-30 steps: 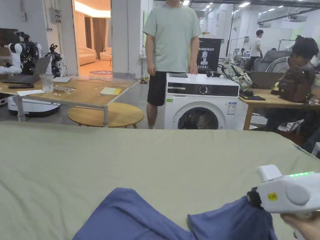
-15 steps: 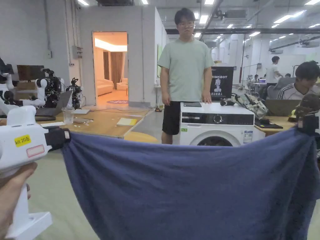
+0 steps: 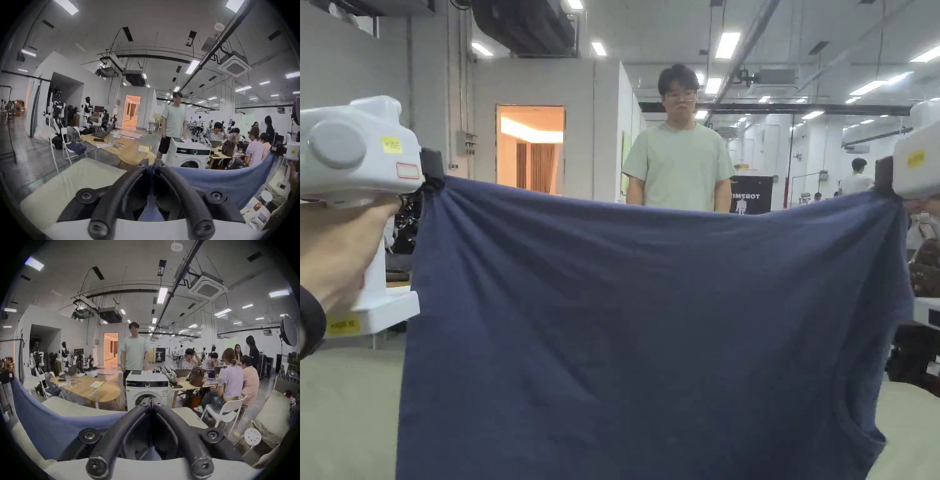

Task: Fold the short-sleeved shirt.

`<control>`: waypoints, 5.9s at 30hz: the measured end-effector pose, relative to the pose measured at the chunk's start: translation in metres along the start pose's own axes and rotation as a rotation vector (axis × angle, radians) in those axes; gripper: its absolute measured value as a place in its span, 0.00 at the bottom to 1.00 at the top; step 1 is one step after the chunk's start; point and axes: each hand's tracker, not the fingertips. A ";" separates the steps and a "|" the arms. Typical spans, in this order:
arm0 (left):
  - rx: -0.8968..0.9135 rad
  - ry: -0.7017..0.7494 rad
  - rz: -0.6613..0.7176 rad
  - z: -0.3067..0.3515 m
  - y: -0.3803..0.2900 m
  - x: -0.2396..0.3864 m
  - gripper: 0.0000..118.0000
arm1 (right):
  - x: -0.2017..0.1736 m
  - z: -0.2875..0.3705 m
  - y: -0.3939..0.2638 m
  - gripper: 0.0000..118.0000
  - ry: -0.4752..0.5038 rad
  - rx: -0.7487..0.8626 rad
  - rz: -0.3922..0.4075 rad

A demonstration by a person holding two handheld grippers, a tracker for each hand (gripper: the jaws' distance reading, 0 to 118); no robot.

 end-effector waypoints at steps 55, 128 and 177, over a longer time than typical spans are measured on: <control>-0.661 -0.098 0.191 0.303 -0.458 -0.104 0.01 | 0.101 0.296 -0.492 0.02 0.148 -0.635 -0.164; -1.055 0.051 -0.389 0.267 -0.459 -0.080 0.02 | 0.108 0.289 -0.494 0.50 0.217 -0.792 -0.099; -0.318 -0.196 -0.052 0.161 -0.368 0.010 0.35 | 0.013 0.148 -0.414 0.35 0.234 -0.332 -0.153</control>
